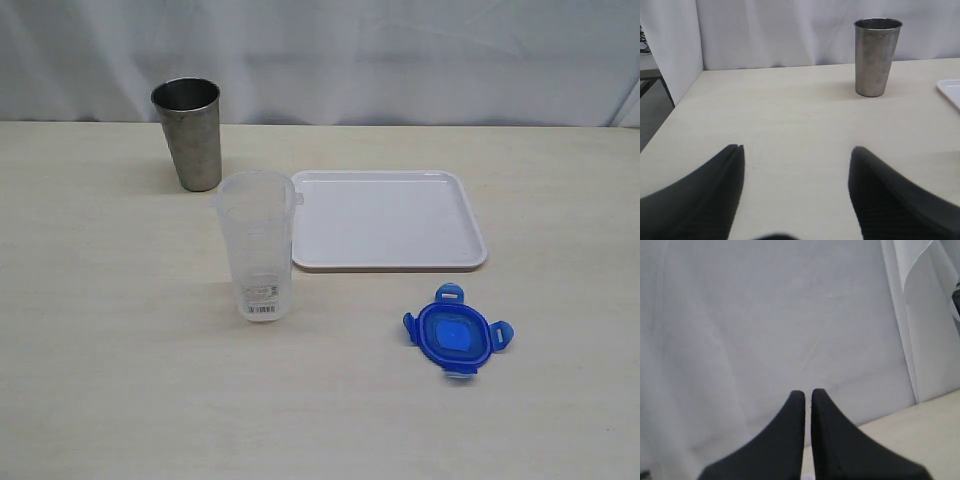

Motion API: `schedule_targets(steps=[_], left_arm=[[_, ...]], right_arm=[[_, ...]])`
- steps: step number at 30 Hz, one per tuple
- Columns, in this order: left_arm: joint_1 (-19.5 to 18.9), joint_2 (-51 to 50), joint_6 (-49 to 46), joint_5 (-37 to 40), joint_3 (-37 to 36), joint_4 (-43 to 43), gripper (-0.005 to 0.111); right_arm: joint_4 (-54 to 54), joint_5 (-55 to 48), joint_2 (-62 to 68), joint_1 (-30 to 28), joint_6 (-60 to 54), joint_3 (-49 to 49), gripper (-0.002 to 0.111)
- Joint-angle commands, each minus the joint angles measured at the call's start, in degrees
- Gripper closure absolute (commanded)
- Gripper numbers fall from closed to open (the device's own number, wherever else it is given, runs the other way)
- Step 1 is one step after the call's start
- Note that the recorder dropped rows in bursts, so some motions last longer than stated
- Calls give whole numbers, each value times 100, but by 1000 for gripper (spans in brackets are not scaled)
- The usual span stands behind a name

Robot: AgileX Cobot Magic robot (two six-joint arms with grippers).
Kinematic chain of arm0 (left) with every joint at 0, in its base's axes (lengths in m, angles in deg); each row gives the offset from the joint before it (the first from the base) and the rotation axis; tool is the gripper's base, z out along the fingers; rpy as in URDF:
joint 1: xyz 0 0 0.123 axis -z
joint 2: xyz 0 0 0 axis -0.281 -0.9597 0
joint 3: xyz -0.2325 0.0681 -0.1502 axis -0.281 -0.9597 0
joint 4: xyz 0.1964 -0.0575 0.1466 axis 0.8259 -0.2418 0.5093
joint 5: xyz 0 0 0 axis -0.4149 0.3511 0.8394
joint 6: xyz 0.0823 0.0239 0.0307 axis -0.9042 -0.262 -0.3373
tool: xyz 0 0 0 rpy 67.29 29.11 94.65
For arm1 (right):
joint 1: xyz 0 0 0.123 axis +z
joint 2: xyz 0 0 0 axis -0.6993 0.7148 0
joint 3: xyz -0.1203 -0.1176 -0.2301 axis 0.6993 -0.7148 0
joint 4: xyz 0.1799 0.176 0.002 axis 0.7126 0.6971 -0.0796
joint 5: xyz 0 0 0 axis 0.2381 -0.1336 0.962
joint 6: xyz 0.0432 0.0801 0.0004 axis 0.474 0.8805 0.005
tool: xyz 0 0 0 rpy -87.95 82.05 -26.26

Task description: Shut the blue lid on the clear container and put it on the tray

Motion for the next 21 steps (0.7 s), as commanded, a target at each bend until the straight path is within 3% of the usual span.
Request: schedule_targets(steps=[1, 4, 10, 16, 21], left_arm=[[-6, 16, 0, -28, -18, 10, 49], [-6, 16, 0, -28, -18, 10, 49], [-6, 16, 0, -28, -18, 10, 49], [-6, 16, 0, -28, -18, 10, 49], [-6, 16, 0, -45, -18, 0, 49]], right_arm=[[487, 380, -24, -39, 36, -3, 104], [443, 45, -24, -39, 36, 66, 104], [252, -897, 304, -39, 14, 1179, 99], [-519, -2440, 1854, -39, -25, 2814, 76], [-1082, -3928, 3502, -39, -25, 4102, 76]])
